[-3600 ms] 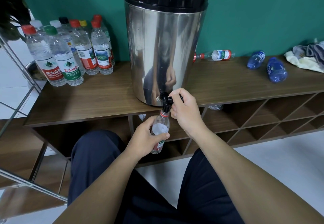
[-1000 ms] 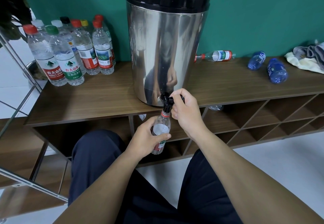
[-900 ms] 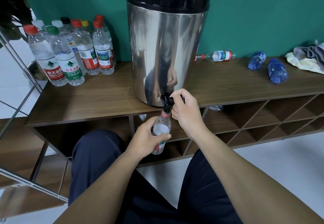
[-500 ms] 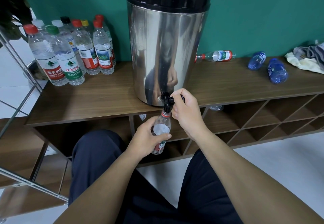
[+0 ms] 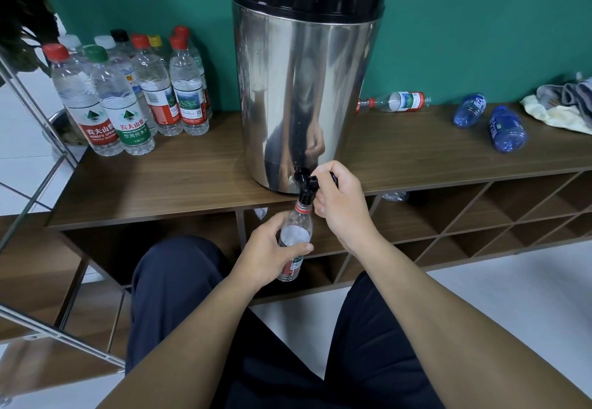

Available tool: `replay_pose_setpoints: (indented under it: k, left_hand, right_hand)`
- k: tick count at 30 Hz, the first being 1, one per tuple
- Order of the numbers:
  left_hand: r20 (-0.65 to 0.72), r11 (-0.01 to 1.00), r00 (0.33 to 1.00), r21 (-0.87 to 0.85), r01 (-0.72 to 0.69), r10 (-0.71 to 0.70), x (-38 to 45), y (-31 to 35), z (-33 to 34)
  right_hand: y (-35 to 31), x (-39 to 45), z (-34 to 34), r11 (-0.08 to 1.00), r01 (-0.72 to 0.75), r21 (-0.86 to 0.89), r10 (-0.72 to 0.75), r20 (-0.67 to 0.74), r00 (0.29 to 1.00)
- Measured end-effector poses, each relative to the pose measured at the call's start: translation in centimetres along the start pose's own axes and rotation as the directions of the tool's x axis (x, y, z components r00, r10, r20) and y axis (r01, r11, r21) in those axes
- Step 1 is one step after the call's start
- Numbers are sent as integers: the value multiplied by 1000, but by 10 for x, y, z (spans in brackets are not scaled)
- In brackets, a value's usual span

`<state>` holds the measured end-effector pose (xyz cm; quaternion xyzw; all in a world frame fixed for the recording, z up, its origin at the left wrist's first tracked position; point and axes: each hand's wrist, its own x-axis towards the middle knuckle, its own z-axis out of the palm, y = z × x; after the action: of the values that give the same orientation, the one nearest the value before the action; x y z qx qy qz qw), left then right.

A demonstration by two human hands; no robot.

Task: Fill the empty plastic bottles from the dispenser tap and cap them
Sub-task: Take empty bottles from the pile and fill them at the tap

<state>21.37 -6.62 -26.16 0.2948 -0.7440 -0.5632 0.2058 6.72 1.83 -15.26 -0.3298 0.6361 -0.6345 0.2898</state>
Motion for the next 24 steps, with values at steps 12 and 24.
replay_pose_setpoints:
  k: [12,24]
  left_hand:
    - [-9,1000,1000,14,-11,12,-1,1,0]
    - [-10,1000,1000,18,-7,7,-1,1,0]
  right_hand:
    - [1,1,-1,1000,2,10,-2,1,1000]
    - [1,0,0,999,-2,39,1,1,1000]
